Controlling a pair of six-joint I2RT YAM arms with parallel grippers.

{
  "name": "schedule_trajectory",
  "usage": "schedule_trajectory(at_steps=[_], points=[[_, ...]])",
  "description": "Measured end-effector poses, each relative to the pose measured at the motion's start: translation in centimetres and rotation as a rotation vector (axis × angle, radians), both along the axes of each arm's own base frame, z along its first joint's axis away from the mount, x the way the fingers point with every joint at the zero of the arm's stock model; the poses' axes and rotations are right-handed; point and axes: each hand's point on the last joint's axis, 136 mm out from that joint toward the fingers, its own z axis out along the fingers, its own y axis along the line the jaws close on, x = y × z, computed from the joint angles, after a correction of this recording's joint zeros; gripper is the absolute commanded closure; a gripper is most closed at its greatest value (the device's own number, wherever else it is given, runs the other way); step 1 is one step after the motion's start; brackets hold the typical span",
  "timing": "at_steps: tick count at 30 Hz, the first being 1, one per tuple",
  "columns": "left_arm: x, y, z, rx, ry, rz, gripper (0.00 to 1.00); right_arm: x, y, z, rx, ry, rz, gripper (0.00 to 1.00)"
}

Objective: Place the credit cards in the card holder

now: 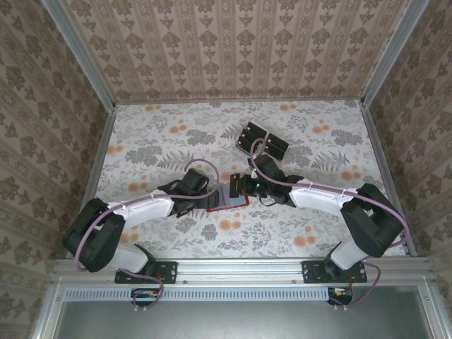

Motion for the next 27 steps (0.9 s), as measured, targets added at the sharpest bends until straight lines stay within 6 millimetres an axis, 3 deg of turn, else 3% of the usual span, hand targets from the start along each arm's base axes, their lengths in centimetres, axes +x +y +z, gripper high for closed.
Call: schedule_trajectory(at_steps=[7, 27], points=[[0.1, 1.2, -1.2, 0.062, 0.012, 0.046, 0.0, -0.5, 0.4, -0.4, 0.043, -0.009, 0.026, 1.0], [0.3, 1.3, -1.3, 0.075, 0.007, 0.068, 0.0, -0.5, 0.8, -0.7, 0.155, -0.078, 0.014, 1.0]])
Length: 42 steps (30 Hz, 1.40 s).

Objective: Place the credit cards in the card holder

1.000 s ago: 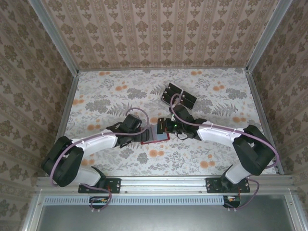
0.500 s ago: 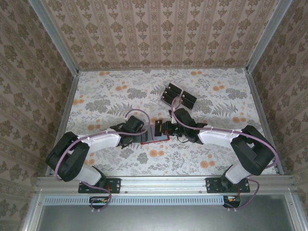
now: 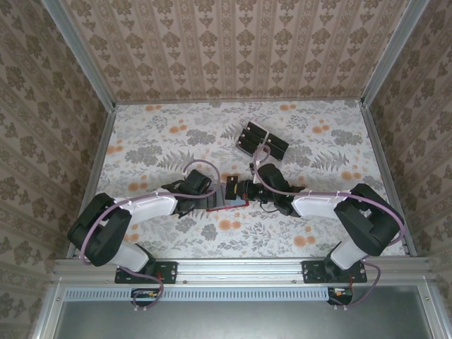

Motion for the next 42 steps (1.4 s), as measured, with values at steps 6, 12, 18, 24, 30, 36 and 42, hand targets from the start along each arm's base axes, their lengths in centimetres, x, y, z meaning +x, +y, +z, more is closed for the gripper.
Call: schedule_trajectory(at_steps=[6, 12, 18, 24, 30, 36, 42], points=[[0.0, 0.0, 0.0, 0.0, 0.0, 0.0, 0.0, 0.1, 0.0, -0.6, 0.013, -0.011, -0.004, 1.0], [0.0, 0.0, 0.0, 0.0, 0.0, 0.0, 0.0, 0.3, 0.2, -0.9, 0.027, -0.021, -0.007, 1.0], [0.0, 0.0, 0.0, 0.0, 0.0, 0.001, 0.0, 0.4, 0.2, -1.6, 0.034, -0.015, -0.013, 1.0], [0.0, 0.0, 0.0, 0.0, 0.0, 0.001, 0.0, 0.4, 0.2, -1.9, 0.041, -0.012, -0.018, 1.0], [0.0, 0.0, 0.0, 0.0, 0.0, 0.001, 0.0, 0.4, 0.2, -2.4, 0.044, -0.011, -0.019, 1.0], [0.0, 0.0, 0.0, 0.0, 0.0, 0.001, 0.0, 0.4, 0.3, -2.6, 0.063, -0.009, -0.022, 1.0], [0.0, 0.0, 0.0, 0.001, 0.0, 0.001, 0.0, 0.1, 0.5, -3.0, 0.082, 0.003, -0.013, 1.0]])
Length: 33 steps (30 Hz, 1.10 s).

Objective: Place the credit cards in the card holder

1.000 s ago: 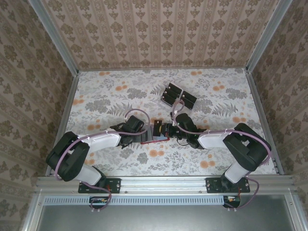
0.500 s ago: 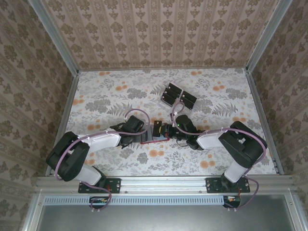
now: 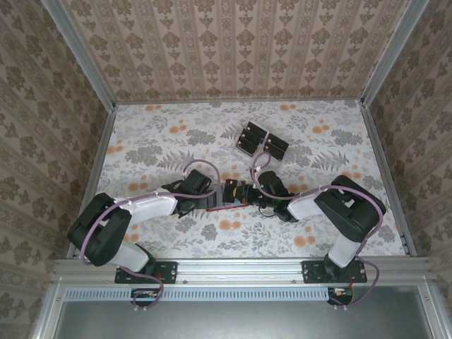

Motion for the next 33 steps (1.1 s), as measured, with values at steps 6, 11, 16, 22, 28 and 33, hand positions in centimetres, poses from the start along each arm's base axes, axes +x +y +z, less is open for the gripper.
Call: schedule_trajectory(at_steps=[6, 11, 16, 22, 28, 33], points=[[0.0, 0.0, 0.0, 0.0, 0.0, 0.0, 0.0, -0.3, 0.1, -0.4, 0.024, 0.021, 0.014, 1.0], [0.0, 0.0, 0.0, 0.0, 0.0, 0.0, 0.0, -0.4, -0.1, -0.3, 0.036, 0.031, 0.025, 1.0], [0.0, 0.0, 0.0, 0.0, -0.001, 0.0, 0.0, -0.5, -0.3, -1.0, 0.04, 0.059, 0.04, 1.0], [0.0, 0.0, 0.0, 0.0, -0.001, 0.0, 0.0, -1.1, -0.3, -2.2, 0.041, 0.103, 0.072, 1.0], [0.0, 0.0, 0.0, 0.0, -0.001, 0.0, 0.0, -1.3, -0.1, -2.2, 0.055, 0.117, 0.099, 1.0], [0.0, 0.0, 0.0, 0.001, -0.001, 0.001, 0.0, -1.3, 0.3, -2.1, 0.065, 0.125, 0.121, 1.0]])
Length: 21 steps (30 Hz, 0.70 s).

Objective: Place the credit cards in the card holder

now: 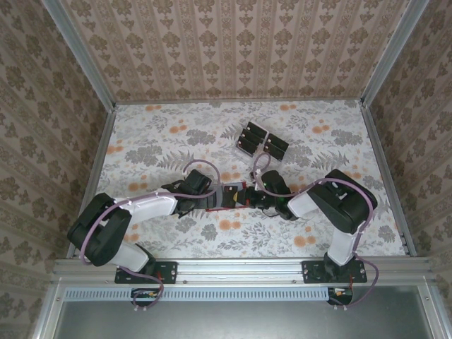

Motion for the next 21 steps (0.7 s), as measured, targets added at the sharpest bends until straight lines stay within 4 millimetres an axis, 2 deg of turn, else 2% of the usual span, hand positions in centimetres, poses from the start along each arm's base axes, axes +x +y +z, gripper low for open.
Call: schedule_trajectory(at_steps=[21], points=[[0.1, 0.0, 0.0, 0.003, 0.001, 0.0, 0.0, 0.7, 1.4, -0.4, 0.027, 0.053, 0.075, 1.0]])
